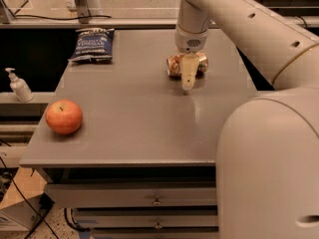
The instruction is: Place orange can upright
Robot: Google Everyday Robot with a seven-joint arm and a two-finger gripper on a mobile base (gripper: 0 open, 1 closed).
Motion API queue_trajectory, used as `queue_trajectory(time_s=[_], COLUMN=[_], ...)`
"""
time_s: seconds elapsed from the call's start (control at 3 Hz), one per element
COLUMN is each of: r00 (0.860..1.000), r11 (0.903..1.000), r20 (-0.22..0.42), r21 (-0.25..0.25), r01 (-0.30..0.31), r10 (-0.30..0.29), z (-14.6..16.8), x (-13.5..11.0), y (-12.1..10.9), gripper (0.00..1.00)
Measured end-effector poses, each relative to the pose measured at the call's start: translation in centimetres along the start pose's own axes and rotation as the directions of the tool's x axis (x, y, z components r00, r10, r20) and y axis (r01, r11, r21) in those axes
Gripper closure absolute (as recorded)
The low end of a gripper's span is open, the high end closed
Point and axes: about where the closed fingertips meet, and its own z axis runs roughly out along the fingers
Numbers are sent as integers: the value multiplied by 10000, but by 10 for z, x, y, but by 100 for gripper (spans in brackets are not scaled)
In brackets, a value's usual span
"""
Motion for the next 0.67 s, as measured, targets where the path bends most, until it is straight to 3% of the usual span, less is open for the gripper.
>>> queue_trajectory(time_s=[0.67], r00=[9995], r11=[9995], r20=[-6], r21=[15], r01=[-320], r10=[320], z=[-1], x=[0], y=[-1], gripper=[63])
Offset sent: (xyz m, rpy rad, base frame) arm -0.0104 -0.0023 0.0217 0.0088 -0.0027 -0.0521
